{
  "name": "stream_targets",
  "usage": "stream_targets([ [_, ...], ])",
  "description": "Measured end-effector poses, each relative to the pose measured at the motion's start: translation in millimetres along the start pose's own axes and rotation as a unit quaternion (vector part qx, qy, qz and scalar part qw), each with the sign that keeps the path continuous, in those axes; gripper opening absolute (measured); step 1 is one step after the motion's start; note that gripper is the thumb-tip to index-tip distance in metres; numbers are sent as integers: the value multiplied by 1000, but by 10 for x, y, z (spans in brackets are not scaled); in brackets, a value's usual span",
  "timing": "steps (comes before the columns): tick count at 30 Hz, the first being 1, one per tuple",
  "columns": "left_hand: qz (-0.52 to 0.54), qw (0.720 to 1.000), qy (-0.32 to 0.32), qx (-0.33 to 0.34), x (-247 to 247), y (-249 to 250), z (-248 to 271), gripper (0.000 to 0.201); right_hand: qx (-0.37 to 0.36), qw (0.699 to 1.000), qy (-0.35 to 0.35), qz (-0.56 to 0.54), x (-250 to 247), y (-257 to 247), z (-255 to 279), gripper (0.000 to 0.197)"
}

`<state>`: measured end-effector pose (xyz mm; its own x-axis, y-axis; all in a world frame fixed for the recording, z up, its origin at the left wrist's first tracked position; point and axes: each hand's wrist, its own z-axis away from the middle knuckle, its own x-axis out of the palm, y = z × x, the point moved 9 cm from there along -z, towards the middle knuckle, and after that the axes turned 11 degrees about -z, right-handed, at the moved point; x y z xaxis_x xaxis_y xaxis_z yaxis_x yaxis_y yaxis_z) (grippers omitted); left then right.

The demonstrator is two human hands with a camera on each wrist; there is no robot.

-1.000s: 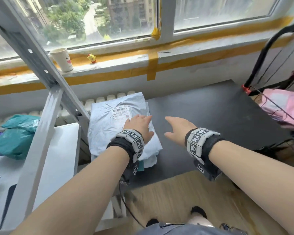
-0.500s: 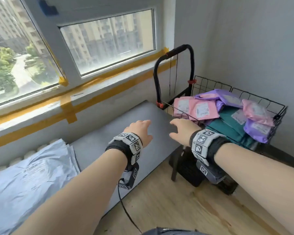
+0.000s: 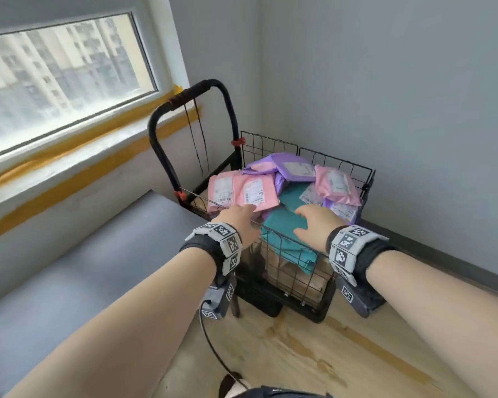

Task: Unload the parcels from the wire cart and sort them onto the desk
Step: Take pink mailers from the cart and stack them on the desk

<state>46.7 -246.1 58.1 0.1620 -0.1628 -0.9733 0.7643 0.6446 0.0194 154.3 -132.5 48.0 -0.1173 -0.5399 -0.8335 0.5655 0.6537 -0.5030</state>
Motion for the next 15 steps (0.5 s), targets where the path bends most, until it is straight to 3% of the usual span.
stream_targets([
  [4,-9,999,-11,32,32,167,-475,42,38,999,-1,-20,-19,315,-302,52],
  [8,-16,997,-37,59,57,281,-1039,51,97,994,17,-39,-128,649,-640,52],
  [12,-37,993,-30,110,1,465,-1645,38,152,986,48,-55,-346,986,-959,42],
  [15,-41,990,-38,130,24,588,-1983,45,177,979,74,-73,-404,1223,-1111,49],
])
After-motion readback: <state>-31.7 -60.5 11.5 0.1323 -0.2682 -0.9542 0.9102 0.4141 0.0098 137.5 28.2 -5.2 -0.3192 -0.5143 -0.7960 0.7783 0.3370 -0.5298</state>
